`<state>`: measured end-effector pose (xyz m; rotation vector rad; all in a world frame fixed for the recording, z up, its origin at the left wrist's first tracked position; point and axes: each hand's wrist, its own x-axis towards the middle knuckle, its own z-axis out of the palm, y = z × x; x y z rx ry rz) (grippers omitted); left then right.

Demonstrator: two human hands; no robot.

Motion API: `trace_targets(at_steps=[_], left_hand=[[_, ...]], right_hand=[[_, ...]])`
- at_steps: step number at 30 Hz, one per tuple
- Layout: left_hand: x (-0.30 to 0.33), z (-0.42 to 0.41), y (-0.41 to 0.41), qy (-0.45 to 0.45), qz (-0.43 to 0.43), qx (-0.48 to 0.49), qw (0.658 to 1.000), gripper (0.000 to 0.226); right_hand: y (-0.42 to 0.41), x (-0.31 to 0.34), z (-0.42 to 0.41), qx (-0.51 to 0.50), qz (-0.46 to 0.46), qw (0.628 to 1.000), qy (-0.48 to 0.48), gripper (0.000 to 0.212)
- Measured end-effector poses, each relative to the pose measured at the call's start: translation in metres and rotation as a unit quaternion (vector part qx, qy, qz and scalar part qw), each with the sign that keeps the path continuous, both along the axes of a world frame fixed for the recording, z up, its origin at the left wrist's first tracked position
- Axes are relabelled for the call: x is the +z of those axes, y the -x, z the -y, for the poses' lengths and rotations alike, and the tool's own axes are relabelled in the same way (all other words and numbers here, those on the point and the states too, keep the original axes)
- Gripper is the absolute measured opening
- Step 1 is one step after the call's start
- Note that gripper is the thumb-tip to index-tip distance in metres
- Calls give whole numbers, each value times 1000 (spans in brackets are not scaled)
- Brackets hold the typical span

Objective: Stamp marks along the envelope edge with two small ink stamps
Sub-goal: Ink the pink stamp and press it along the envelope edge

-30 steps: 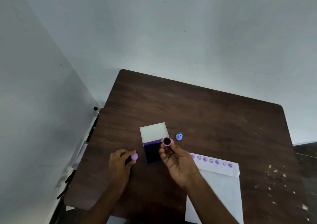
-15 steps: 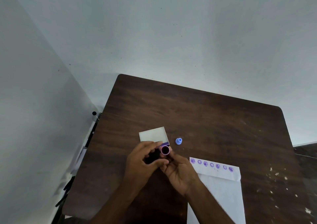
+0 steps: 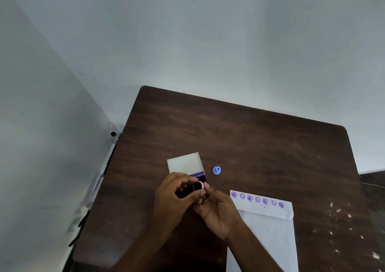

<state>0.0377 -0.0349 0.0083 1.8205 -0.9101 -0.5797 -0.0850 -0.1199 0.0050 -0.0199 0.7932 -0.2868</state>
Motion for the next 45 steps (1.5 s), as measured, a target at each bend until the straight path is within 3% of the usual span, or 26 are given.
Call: trace_targets(at_steps=[3, 5, 6, 8, 10, 12, 14, 17, 20, 22, 26, 31, 34, 42, 45], left_hand=[[-11, 1, -3, -27, -27, -6, 999, 42], [-25, -1, -8, -72, -34, -22, 997, 55], [-35, -2, -11, -102, -14, -34, 994, 64], [-53, -5, -17, -181, 77, -67, 978, 85], [-69, -7, -19, -238, 160, -99, 953, 100], [-79, -9, -19, -255, 190, -115, 941, 101], [-88, -10, -18, -253, 188, -115, 942, 95], [-96, -9, -20, -245, 174, -107, 948, 90], [-96, -8, -19, -211, 202, -102, 951, 82], [-94, -9, -19, -192, 213, -103, 952, 80], [-95, -11, -21, -196, 212, -111, 951, 76], [-92, -10, -21, -208, 191, -112, 953, 75], [-94, -10, -20, -205, 177, -112, 956, 74], [-97, -10, -19, -224, 175, -125, 951, 79], [-98, -9, -19, -231, 176, -121, 949, 81]], right_hand=[[2, -2, 11, 64, -53, 993, 81, 27], [1, -3, 19, 115, -165, 959, 199, 29], [-1, -5, 22, 147, -239, 920, 273, 31], [-6, -11, 24, 216, -374, 797, 422, 27], [-14, -19, 22, 269, -442, 681, 517, 23], [-21, -30, 19, 315, -459, 612, 562, 28], [-27, -36, 16, 358, -441, 582, 582, 30], [-38, -44, 11, 437, -410, 586, 545, 39], [-54, -53, 16, 544, -410, 624, 383, 60], [-59, -57, 19, 574, -408, 628, 330, 68], [-58, -61, 15, 602, -404, 576, 377, 71], [-57, -55, 13, 564, -403, 576, 432, 61], [-55, -50, 10, 565, -394, 556, 465, 60], [-51, -45, 8, 559, -380, 557, 482, 58], [-59, -48, 14, 549, -409, 589, 429, 58]])
